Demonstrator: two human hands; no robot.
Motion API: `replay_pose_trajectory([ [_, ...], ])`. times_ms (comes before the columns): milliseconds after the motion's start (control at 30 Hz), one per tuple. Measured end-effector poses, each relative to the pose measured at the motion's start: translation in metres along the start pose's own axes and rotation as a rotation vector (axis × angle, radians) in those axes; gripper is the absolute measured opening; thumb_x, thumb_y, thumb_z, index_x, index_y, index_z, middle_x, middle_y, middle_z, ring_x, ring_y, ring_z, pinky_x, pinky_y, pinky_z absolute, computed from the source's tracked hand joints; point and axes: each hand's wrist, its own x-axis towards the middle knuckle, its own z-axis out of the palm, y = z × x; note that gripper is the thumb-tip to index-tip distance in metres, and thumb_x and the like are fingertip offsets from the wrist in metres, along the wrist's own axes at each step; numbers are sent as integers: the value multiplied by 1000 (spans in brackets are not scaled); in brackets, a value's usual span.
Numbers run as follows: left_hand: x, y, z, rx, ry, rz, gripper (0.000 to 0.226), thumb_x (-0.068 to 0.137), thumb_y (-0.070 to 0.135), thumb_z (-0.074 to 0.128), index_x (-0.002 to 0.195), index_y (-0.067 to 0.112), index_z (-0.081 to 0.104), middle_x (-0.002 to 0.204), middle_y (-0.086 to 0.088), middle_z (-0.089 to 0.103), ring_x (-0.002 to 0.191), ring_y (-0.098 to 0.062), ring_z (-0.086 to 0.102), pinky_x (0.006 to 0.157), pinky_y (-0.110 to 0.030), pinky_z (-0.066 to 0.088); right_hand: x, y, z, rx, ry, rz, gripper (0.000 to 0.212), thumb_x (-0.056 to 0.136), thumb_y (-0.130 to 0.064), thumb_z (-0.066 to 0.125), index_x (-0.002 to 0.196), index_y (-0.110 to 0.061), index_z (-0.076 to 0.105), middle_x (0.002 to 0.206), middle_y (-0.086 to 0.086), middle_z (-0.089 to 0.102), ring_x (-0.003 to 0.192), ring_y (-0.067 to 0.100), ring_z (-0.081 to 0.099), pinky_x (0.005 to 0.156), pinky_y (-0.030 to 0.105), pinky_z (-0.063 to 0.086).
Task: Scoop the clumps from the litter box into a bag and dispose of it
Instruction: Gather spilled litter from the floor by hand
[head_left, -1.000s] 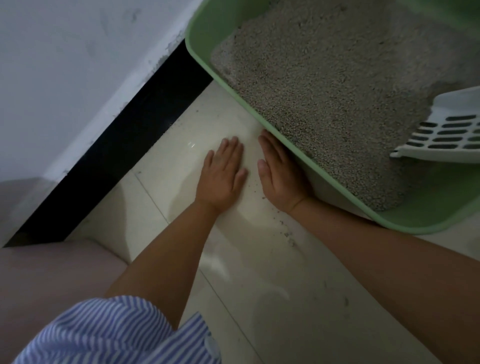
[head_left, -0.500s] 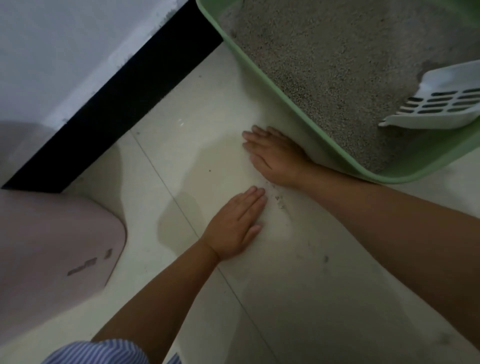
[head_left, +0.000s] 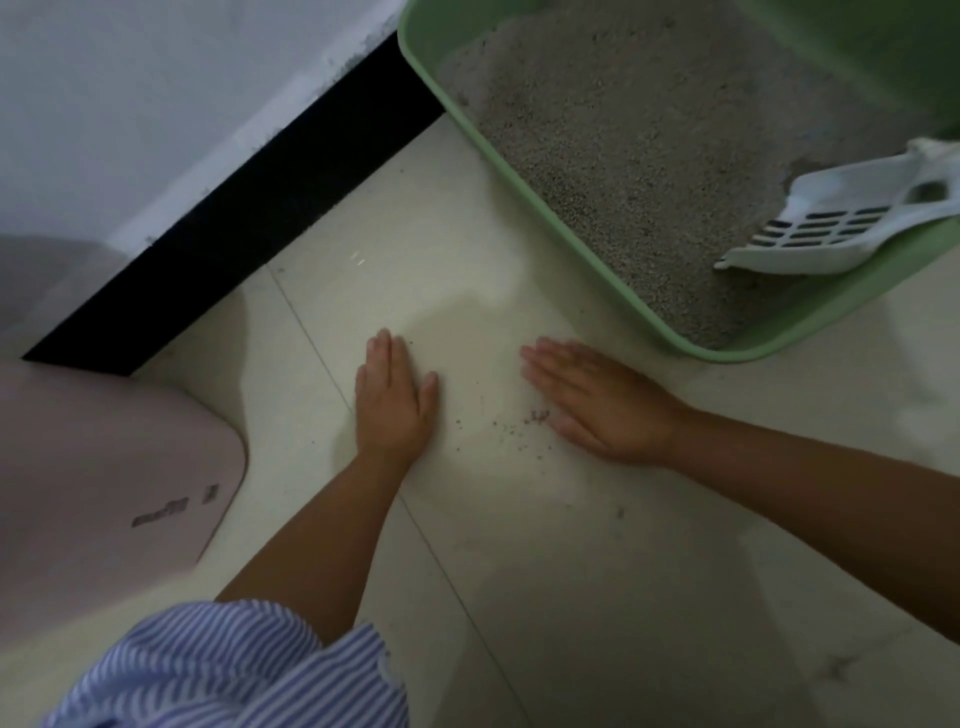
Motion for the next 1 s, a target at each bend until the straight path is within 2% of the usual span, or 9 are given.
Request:
replay_pose_trajectory([
  [100, -7, 15, 6, 49, -36, 66, 90, 77, 57, 2, 147, 1, 16, 156, -15, 9, 146, -26, 5, 116, -33, 0, 9, 13, -7, 50, 18, 175, 70, 93, -47, 15, 134, 2, 43, 144, 21, 39, 135, 36, 35, 113, 45, 27],
  [200, -25, 28, 13, 89, -95, 176, 82, 83, 53, 7, 146, 2, 20, 155, -15, 15, 145, -27, 10, 113, -30, -2, 14, 5, -3, 108, -1, 307, 84, 79, -52, 7, 143, -3, 29, 154, 17, 17, 144, 32, 12, 117, 42, 9],
  [367, -54, 43, 19, 177, -197, 361, 71, 99, 48, 8, 133, -2, 45, 138, -20, 48, 131, -31, 36, 106, -36, 16, 8, -1, 9, 13, -46, 195, 58, 85, -36, 32, 115, 3, 62, 121, 21, 62, 112, 34, 61, 93, 48, 45],
  [433, -64, 46, 22, 166, -198, 427, 68, 99, 46, 8, 133, -1, 43, 136, -20, 50, 129, -31, 43, 105, -35, 18, -2, -2, 6, 51, -44, 104, 57, 94, -34, 25, 115, 4, 62, 119, 22, 64, 109, 33, 63, 91, 46, 45],
  [567, -61, 49, 21, 62, -60, 364, 67, 98, 45, 19, 135, -8, 39, 138, -28, 44, 135, -32, 30, 110, -38, 22, -29, 7, -3, 12, 11, 66, 71, 99, -39, 5, 117, 3, 60, 122, 23, 61, 110, 36, 61, 98, 37, 43],
  [767, -28, 60, 10, 5, -90, 176, 87, 79, 55, 7, 146, 0, 17, 155, -16, 13, 145, -27, 8, 114, -30, 2, -54, 28, -2, 5, -148, 251, 78, 97, -47, 2, 123, 4, 55, 130, 25, 55, 115, 41, 57, 87, 57, 46],
  [867, -43, 70, 19, 62, -158, 214, 75, 86, 46, 18, 140, -4, 34, 149, -21, 30, 139, -36, 27, 112, -47, 20, -52, 20, 0, 38, -173, 231, 81, 96, -49, 1, 124, 5, 54, 130, 26, 53, 118, 39, 54, 96, 54, 35],
  [933, -62, 73, 28, 85, -159, 331, 61, 92, 37, 28, 132, -6, 46, 137, -25, 46, 128, -40, 43, 100, -57, 32, -53, 17, 2, 25, -164, 181, 72, 98, -42, 8, 118, 4, 60, 123, 23, 60, 112, 35, 61, 91, 49, 43],
  [1000, -82, 71, 34, 53, -175, 439, 57, 99, 40, 19, 134, 0, 40, 137, -22, 48, 131, -32, 36, 107, -44, 30, -58, 14, 1, 31, -182, 111, 68, 99, -37, 9, 116, 3, 61, 121, 22, 62, 109, 31, 63, 87, 47, 48],
])
